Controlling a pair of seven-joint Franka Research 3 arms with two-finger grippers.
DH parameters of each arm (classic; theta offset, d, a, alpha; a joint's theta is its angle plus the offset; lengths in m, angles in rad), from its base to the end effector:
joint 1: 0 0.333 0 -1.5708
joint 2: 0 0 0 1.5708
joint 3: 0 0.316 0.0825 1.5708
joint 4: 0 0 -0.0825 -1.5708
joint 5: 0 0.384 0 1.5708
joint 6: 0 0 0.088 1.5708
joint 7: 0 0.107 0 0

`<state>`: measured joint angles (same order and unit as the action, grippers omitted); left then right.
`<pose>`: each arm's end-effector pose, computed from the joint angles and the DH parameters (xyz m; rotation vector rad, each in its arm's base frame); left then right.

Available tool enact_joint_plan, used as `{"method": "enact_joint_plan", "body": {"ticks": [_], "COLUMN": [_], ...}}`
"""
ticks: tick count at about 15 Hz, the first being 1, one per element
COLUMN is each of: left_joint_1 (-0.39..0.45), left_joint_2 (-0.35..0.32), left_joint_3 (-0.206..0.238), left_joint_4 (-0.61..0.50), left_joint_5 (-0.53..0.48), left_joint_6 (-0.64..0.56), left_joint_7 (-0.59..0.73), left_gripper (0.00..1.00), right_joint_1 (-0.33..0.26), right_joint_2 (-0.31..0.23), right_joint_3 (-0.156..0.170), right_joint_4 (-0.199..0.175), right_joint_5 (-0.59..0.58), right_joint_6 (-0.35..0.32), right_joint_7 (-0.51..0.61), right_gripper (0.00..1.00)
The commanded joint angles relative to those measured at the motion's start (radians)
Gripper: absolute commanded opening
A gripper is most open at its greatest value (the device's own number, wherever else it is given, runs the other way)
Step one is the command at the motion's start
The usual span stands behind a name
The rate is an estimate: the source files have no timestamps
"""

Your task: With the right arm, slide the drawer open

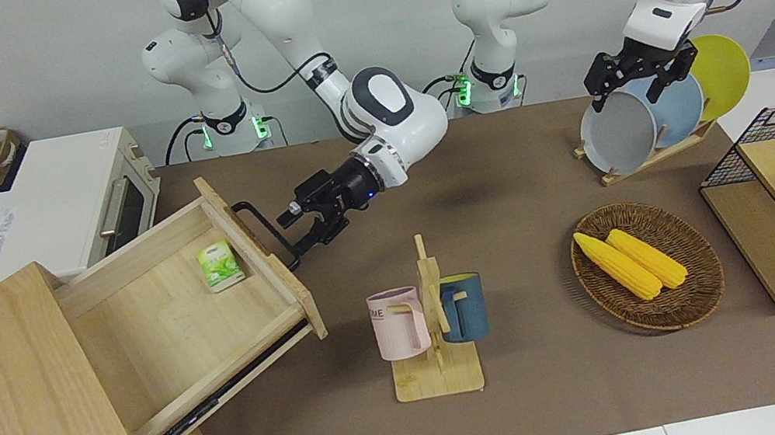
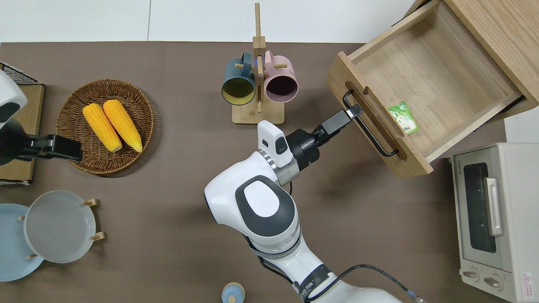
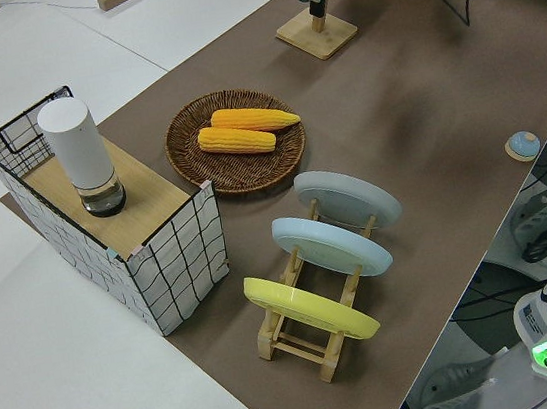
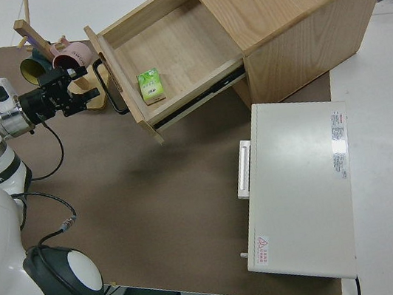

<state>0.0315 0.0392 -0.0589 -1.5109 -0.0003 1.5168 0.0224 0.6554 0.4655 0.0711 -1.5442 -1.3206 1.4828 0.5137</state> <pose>0.5612 -0.0147 0.6261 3.1377 -0.0782 -0.0522 0.5693 0.3470 0.4281 1.7542 0.4370 0.4078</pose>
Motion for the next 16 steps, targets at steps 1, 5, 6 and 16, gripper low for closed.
{"method": "enact_joint_plan", "body": {"ticks": [1, 5, 6, 16], "left_joint_1": [0.005, 0.005, 0.005, 0.005], "left_joint_2": [0.011, 0.011, 0.011, 0.011], "left_joint_3": [-0.007, -0.007, -0.007, -0.007], "left_joint_4": [0.024, 0.026, 0.024, 0.026], "left_joint_5": [0.017, 0.017, 0.017, 0.017], "left_joint_6": [-0.02, -0.02, -0.02, -0.02], "left_joint_7": [0.01, 0.01, 0.01, 0.01], "left_gripper": [0.99, 0.99, 0.99, 0.99], "right_joint_1": [0.01, 0.0, -0.003, -0.135], "right_joint_2": [-0.008, -0.042, -0.05, -0.241], "right_joint_3": [0.001, 0.021, 0.021, 0.01], "right_joint_4": [0.078, 0.151, 0.165, 0.179], "right_joint_5": [0.133, 0.315, 0.357, 0.757], "right_joint_6": [0.01, 0.019, 0.019, 0.033], "right_joint_7": [-0.021, -0.021, -0.021, -0.073], "right_gripper": [0.981, 0.981, 0.981, 0.981]}}
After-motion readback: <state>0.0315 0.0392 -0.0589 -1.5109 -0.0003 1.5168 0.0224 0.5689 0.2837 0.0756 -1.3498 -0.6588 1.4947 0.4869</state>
